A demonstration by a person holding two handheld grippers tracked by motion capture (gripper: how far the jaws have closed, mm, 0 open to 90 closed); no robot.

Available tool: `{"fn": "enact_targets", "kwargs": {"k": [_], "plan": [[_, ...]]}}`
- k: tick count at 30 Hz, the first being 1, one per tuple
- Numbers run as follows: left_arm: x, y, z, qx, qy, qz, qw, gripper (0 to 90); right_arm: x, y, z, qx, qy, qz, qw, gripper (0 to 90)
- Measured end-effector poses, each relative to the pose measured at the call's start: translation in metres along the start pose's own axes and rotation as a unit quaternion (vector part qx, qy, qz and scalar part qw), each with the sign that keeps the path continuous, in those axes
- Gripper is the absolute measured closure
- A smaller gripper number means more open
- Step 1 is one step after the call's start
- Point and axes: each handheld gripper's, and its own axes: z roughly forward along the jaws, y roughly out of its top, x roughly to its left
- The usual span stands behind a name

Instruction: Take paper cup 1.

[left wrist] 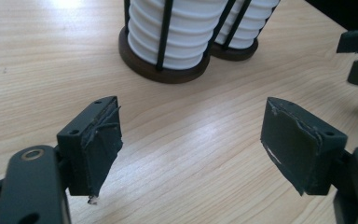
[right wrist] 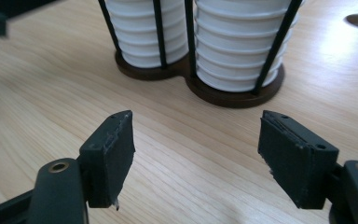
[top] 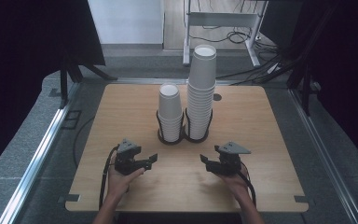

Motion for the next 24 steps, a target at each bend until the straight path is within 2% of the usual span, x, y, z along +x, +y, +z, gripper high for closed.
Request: {"fn": "enact_targets", "kwargs": {"k": [2, 3, 6, 10, 12, 16, 18, 20, 21, 24], "plan": [[0.001, 0.0, 0.0, 0.0, -0.002, -0.001, 1.0, 20.0, 0.0, 0.0, 0.0, 0.002, -0.002, -0.006, 1.0, 26.9], [0.003, -0.001, -0.001, -0.006, -0.009, -0.003, 0.9999, 19.7, 0.001, 0.001, 0.0, 0.003, -0.011, -0.021, 0.9997, 26.7], [0.002, -0.002, -0.002, -0.015, -0.014, 0.001, 0.9998, 19.2, 0.001, 0.003, -0.001, 0.003, -0.004, -0.021, 0.9998, 26.0], [-0.003, -0.002, -0.008, -0.029, -0.027, 0.004, 0.9992, 18.8, 0.002, 0.009, -0.004, 0.002, -0.012, -0.027, 0.9996, 24.8], [-0.005, -0.002, -0.013, -0.034, -0.02, 0.01, 0.9992, 19.9, 0.004, 0.014, -0.006, -0.006, -0.008, -0.024, 0.9997, 23.3], [-0.004, -0.002, -0.019, -0.05, -0.016, 0.004, 0.9986, 23.0, 0.011, 0.019, -0.008, -0.014, 0.0, -0.02, 0.9997, 24.3], [-0.003, -0.001, -0.021, -0.057, -0.003, 0.001, 0.9984, 22.9, 0.014, 0.02, -0.006, -0.014, 0.012, -0.019, 0.9997, 28.4], [-0.002, -0.001, -0.021, -0.054, 0.0, 0.003, 0.9985, 21.8, 0.015, 0.02, -0.006, -0.013, 0.016, -0.021, 0.9996, 30.7], [-0.001, -0.001, -0.019, -0.039, 0.001, 0.006, 0.9992, 20.3, 0.016, 0.021, -0.005, -0.022, 0.026, -0.026, 0.9991, 43.4], [0.0, -0.001, -0.018, -0.034, -0.01, 0.007, 0.9993, 16.6, 0.016, 0.023, -0.002, -0.035, 0.055, -0.022, 0.9976, 62.4]]}}
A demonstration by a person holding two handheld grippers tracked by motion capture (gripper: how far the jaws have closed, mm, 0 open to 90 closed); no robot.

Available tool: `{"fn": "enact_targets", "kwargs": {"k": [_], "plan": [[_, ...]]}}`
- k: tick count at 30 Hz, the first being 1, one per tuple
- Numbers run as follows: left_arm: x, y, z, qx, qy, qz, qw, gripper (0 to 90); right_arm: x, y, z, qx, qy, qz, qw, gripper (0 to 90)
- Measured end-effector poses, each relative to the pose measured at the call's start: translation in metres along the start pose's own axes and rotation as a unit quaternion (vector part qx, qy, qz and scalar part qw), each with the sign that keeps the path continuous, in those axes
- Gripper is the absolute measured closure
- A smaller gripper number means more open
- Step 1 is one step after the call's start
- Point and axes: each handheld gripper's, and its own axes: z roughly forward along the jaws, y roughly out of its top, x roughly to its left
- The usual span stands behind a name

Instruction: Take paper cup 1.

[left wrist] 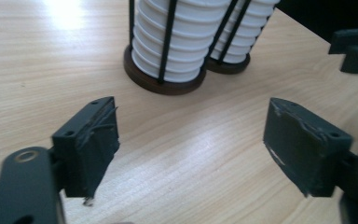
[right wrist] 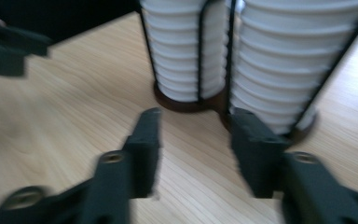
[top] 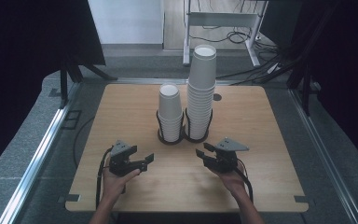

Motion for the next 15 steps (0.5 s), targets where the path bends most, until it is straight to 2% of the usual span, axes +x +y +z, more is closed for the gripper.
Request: {"fn": "enact_targets", "kwargs": {"k": [1, 2, 3, 7, 10, 14, 15], "plan": [[0.0, 0.0, 0.0, 0.0, 0.0, 0.0, 1.0, 15.7, 0.0, 0.001, 0.002, -0.002, 0.002, -0.004, 1.0, 68.3], [0.0, 0.0, 0.0, 0.001, -0.004, 0.001, 1.0, 15.7, 0.0, 0.001, 0.002, -0.002, 0.002, -0.004, 1.0, 68.3], [-0.002, 0.002, 0.0, -0.001, -0.005, 0.003, 1.0, 14.9, 0.001, 0.005, 0.006, -0.005, 0.009, -0.01, 0.9999, 78.1], [-0.006, 0.008, 0.0, -0.005, -0.009, 0.004, 0.9999, 12.7, 0.003, 0.015, 0.017, -0.012, 0.029, -0.011, 0.9995, 89.5], [-0.006, 0.012, 0.001, -0.01, -0.009, 0.002, 0.9999, 10.0, 0.004, 0.021, 0.023, -0.016, 0.034, -0.013, 0.9992, 89.8], [-0.005, 0.032, 0.005, -0.035, -0.012, -0.007, 0.9993, 7.4, 0.006, 0.034, 0.04, -0.024, 0.041, -0.021, 0.9987, 89.8], [-0.005, 0.032, 0.005, -0.035, -0.012, -0.007, 0.9993, 6.3, 0.007, 0.038, 0.045, -0.025, 0.043, -0.024, 0.9985, 89.8]]}}
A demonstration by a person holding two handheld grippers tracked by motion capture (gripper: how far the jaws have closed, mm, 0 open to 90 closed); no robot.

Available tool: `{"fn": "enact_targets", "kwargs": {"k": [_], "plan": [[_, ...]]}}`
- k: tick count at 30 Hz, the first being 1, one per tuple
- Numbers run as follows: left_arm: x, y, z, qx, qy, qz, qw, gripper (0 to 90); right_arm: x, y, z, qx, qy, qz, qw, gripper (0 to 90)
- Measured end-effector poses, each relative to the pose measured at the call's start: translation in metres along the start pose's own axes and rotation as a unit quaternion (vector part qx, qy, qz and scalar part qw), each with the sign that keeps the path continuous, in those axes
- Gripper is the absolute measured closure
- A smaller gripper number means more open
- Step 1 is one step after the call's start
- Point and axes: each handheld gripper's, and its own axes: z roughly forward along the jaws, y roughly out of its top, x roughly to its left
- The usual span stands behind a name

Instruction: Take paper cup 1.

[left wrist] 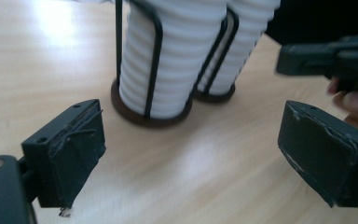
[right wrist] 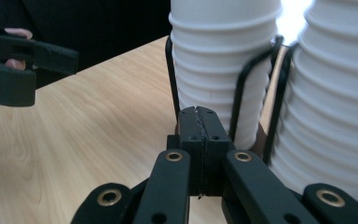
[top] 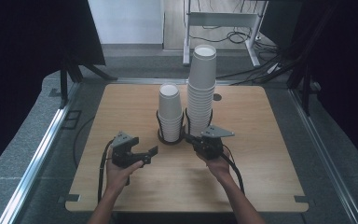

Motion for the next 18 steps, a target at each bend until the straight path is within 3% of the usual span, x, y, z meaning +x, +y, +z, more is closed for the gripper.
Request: {"fn": "enact_targets", "kwargs": {"k": [3, 5, 8, 13, 18], "plan": [[0.003, 0.021, 0.009, -0.005, 0.0, 0.003, 1.0, 4.3, 0.002, 0.008, 0.012, -0.004, 0.0, -0.013, 0.9999, 89.8], [0.004, 0.026, 0.012, -0.006, 0.001, 0.005, 1.0, 3.5, 0.003, 0.011, 0.015, -0.005, 0.0, -0.018, 0.9998, 89.9], [0.009, 0.043, 0.027, -0.005, 0.017, 0.016, 0.9997, 3.1, 0.004, 0.019, 0.031, -0.004, -0.005, -0.025, 0.9997, 89.9], [0.014, 0.057, 0.047, 0.0, 0.033, 0.026, 0.9991, 2.8, 0.0, 0.022, 0.045, -0.008, -0.003, -0.019, 0.9998, 89.9], [0.008, 0.069, 0.056, -0.013, 0.037, 0.043, 0.9983, 1.9, -0.003, 0.024, 0.048, -0.011, -0.005, -0.023, 0.9997, 89.9]]}}
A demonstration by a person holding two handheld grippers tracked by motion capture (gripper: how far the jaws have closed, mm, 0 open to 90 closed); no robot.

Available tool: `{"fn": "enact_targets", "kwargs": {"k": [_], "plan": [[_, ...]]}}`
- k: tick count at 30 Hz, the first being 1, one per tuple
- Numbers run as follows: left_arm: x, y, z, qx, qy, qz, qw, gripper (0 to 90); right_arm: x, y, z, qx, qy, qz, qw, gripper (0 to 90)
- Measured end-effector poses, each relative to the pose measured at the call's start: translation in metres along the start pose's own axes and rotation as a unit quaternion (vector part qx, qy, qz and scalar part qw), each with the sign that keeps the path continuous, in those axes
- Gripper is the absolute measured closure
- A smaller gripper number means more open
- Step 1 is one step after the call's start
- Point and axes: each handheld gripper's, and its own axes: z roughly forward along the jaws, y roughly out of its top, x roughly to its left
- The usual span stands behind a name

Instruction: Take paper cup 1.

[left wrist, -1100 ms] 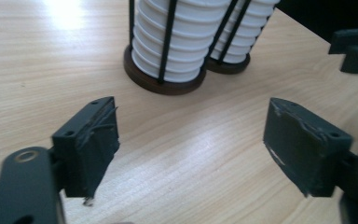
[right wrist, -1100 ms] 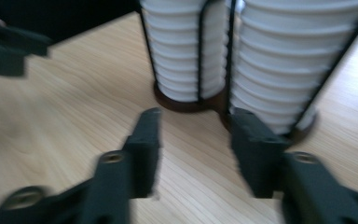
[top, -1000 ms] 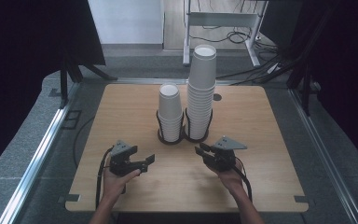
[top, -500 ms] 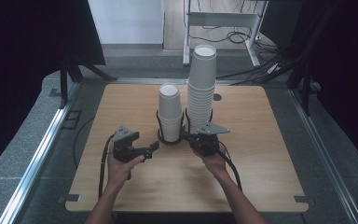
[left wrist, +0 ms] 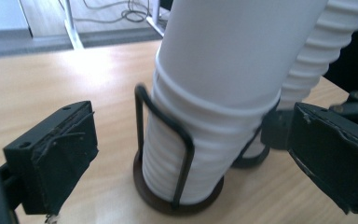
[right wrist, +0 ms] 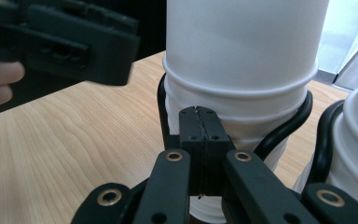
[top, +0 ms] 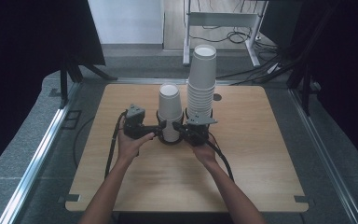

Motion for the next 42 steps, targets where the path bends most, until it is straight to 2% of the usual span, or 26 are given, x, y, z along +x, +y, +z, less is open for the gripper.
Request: {"fn": "enact_targets", "kwargs": {"k": [3, 4, 7, 8, 11, 18, 23, 24, 32, 42], "plan": [[-0.004, 0.006, 0.002, -0.009, 0.0, 0.006, 0.9999, 0.8, 0.0, 0.001, -0.001, -0.001, -0.003, -0.002, 1.0, 89.9], [-0.008, 0.013, 0.006, -0.016, -0.003, 0.01, 0.9998, 0.2, -0.001, 0.001, -0.002, 0.001, -0.004, -0.001, 1.0, 89.9], [-0.013, 0.021, 0.01, -0.017, -0.004, 0.013, 0.9998, 0.0, -0.001, 0.001, -0.002, 0.001, -0.004, 0.0, 1.0, 89.9], [-0.018, 0.029, 0.015, -0.016, 0.001, 0.022, 0.9996, 0.0, -0.001, 0.001, -0.001, 0.0, -0.002, -0.001, 1.0, 89.9], [-0.022, 0.036, 0.022, -0.015, 0.002, 0.032, 0.9994, 0.2, -0.001, 0.0, 0.001, -0.003, 0.004, 0.004, 1.0, 89.9], [-0.027, 0.04, 0.037, -0.014, 0.008, 0.042, 0.999, 0.3, -0.002, 0.0, 0.002, -0.003, 0.01, 0.003, 0.9999, 89.9], [-0.029, 0.041, 0.042, -0.041, 0.019, 0.045, 0.9979, 7.5, -0.002, 0.0, 0.002, -0.001, 0.013, 0.005, 0.9999, 89.9], [-0.028, 0.042, 0.043, -0.045, 0.026, 0.046, 0.9976, 12.0, -0.002, 0.0, 0.003, -0.001, 0.015, 0.004, 0.9999, 89.9], [-0.026, 0.043, 0.043, -0.057, 0.016, 0.038, 0.9976, 15.0, -0.002, 0.0, 0.003, -0.001, 0.014, 0.001, 0.9999, 89.9], [-0.024, 0.046, 0.043, -0.054, 0.013, 0.045, 0.9975, 16.2, -0.001, 0.0, 0.005, 0.005, 0.017, -0.003, 0.9998, 89.9]]}}
